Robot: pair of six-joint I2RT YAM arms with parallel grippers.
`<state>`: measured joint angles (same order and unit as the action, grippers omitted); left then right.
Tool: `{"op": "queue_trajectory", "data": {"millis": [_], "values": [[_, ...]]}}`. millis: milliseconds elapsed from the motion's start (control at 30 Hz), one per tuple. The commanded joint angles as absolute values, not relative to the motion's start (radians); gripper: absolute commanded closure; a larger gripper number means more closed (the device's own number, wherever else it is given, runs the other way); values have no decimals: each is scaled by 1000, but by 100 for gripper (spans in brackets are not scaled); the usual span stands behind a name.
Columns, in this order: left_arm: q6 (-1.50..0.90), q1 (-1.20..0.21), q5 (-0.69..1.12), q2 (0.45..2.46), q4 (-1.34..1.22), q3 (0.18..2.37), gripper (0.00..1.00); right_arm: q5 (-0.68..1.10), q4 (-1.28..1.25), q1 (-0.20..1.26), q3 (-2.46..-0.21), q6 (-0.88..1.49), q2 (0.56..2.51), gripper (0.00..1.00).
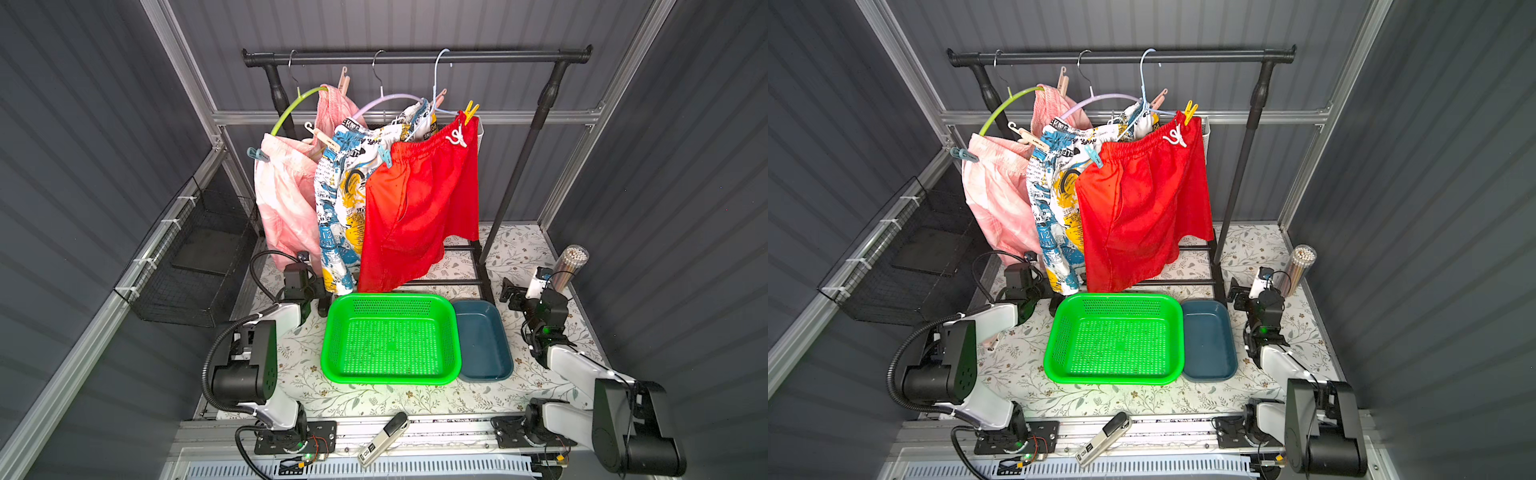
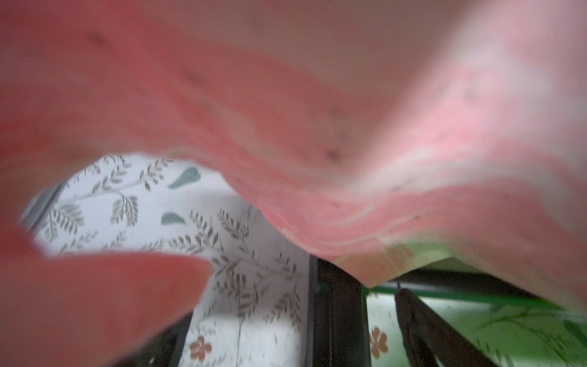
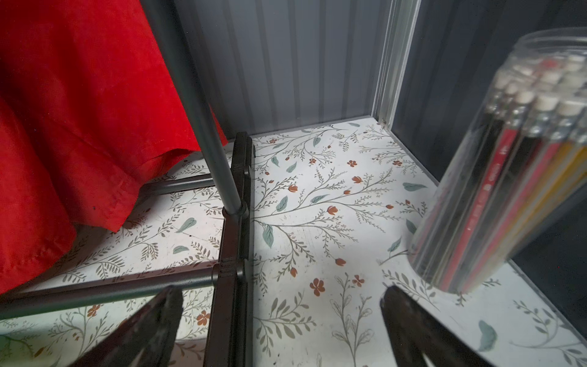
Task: Remove the clothespins securing shorts to the hanger
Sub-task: Pick up the hanger from the clothesline.
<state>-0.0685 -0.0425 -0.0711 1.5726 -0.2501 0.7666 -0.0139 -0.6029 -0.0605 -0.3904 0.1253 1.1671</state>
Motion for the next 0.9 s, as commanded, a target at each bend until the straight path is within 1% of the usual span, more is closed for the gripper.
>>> {"op": "queue_trajectory", "data": {"millis": [0,33,100,267,367,500,700,867], "values": [[-135,-44,-88,1491,-83,833,0,-97,-317,-52,-547,235,1136,1],[-149,-43,-100,1474,-38,853,0,-99,-220,-52,-607,253,1144,1],[-166,-43,-111,1444,42,890,0,-83,-139,-49,-676,292,1158,1],[-220,-44,-79,1371,186,931,0,-55,-125,-31,-710,383,1138,1],[-278,-44,-53,1322,259,943,0,-42,-25,-22,-775,449,1151,1],[-352,-44,-1,1268,351,951,0,60,103,6,-881,460,1200,1],[-399,-46,66,1196,527,969,0,-21,276,135,-1016,440,1276,1],[-378,-71,41,1117,678,1018,0,-65,334,253,-1055,424,1290,1]]}}
